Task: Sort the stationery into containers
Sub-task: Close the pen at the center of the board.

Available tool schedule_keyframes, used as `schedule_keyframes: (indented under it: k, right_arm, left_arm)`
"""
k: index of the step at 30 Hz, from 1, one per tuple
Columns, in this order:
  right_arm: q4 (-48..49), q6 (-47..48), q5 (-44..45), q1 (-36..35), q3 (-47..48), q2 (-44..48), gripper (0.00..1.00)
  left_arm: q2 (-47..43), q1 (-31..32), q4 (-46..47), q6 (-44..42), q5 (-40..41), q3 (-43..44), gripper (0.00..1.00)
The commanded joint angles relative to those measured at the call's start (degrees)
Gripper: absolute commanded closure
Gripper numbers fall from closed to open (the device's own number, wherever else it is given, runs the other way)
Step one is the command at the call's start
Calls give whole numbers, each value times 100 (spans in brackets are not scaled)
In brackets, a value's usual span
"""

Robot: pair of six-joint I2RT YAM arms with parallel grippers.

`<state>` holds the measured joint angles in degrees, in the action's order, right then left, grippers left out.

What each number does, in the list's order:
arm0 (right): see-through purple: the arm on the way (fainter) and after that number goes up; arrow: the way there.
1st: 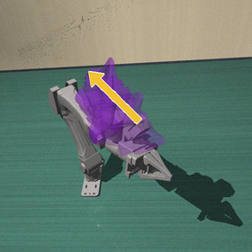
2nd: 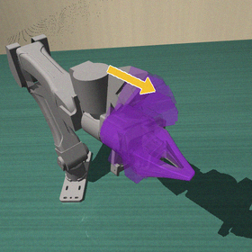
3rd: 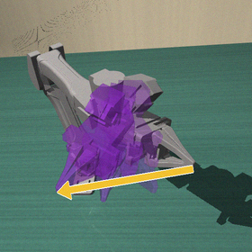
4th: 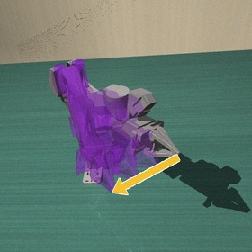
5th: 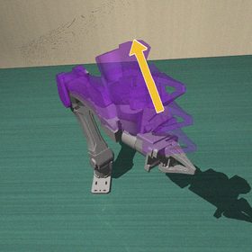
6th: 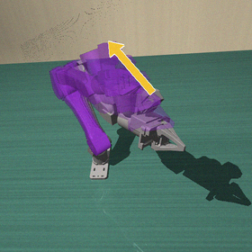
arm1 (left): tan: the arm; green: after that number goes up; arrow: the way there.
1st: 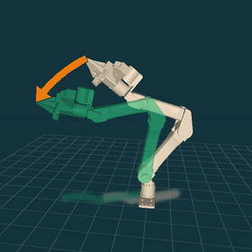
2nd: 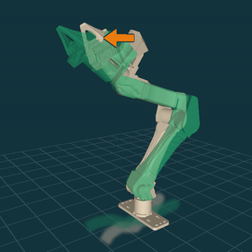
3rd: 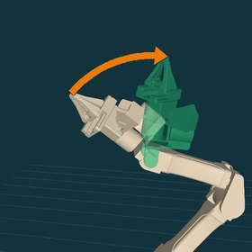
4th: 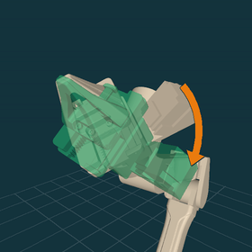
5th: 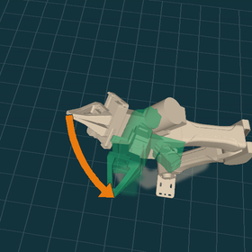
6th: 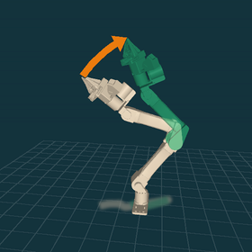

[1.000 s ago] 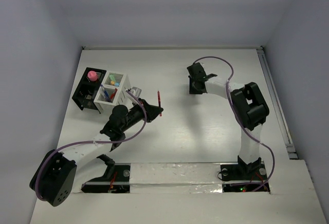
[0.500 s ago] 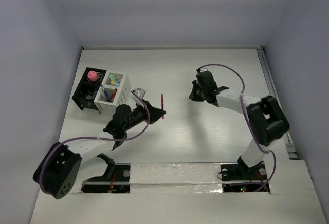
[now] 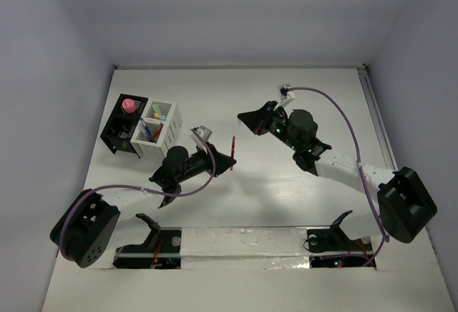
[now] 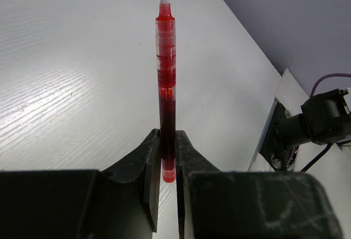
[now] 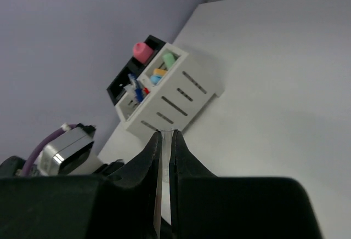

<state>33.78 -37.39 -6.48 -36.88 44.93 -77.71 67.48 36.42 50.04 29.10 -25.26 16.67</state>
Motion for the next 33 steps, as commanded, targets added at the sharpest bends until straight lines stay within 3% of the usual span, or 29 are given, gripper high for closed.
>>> schedule_keyframes:
  k: [1, 33]
  right_arm:
    - [1059, -120, -20, -266, -107, 11, 100]
    - [1008, 21, 200, -451, -116, -394, 100]
  left_arm:
    - [-51, 23, 331, -186, 21, 232, 100]
    - [-297, 23, 427, -159, -32, 153, 100]
